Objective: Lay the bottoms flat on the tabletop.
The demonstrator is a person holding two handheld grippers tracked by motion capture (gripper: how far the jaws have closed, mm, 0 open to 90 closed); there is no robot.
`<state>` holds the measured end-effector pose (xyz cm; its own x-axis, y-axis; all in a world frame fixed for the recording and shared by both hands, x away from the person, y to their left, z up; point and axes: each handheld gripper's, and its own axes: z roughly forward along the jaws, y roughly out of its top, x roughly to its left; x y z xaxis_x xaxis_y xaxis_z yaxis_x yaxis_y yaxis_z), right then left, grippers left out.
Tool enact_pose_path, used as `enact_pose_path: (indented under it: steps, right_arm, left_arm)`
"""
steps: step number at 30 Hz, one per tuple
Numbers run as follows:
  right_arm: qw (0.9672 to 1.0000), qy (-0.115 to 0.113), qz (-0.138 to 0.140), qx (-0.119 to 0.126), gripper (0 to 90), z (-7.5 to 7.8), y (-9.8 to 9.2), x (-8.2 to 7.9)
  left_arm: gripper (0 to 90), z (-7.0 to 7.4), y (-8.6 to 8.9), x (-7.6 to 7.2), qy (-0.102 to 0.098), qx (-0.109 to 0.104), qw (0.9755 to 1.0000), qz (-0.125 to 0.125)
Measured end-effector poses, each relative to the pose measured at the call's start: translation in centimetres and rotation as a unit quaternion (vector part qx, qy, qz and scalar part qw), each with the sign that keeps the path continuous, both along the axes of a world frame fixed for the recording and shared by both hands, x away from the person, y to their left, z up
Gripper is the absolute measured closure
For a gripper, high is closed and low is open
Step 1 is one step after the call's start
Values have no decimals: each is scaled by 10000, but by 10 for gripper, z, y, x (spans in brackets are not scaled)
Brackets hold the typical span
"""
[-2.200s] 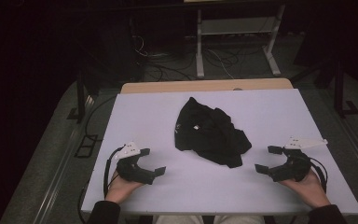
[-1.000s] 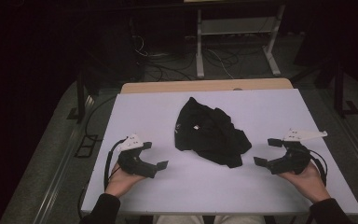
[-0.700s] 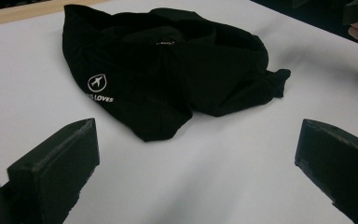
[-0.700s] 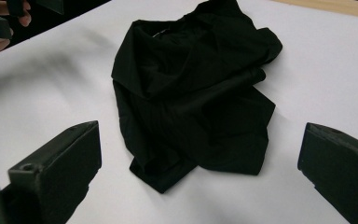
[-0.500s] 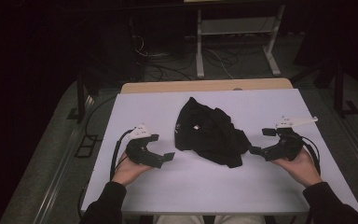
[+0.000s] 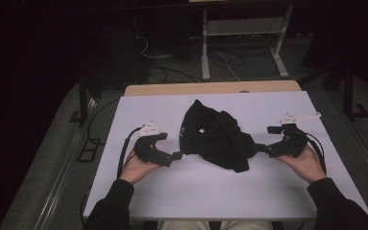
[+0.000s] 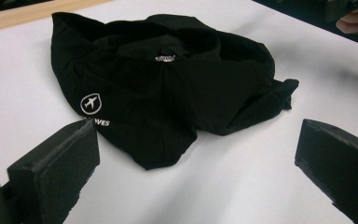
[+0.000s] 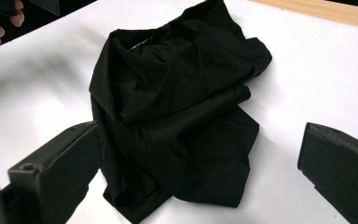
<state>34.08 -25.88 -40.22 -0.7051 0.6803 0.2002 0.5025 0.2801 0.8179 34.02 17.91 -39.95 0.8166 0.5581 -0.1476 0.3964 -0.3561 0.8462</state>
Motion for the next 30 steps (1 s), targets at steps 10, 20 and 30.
enact_pose_path:
  steps: [10, 20, 30]
  right_arm:
    - [10000, -9, 10, -45, 0, 4, 7, 14]
    - [10000, -25, 21, -83, 0, 9, 16, 36]
    - [10000, 32, 43, -77, 0, 10, 35, 66]
  left_arm:
    - [0, 4, -5, 12, -37, -11, 10000, 12]
    - [0, -6, -19, 28, 147, -60, 9998, -88]
    - [0, -18, -34, 48, 301, -156, 9993, -125]
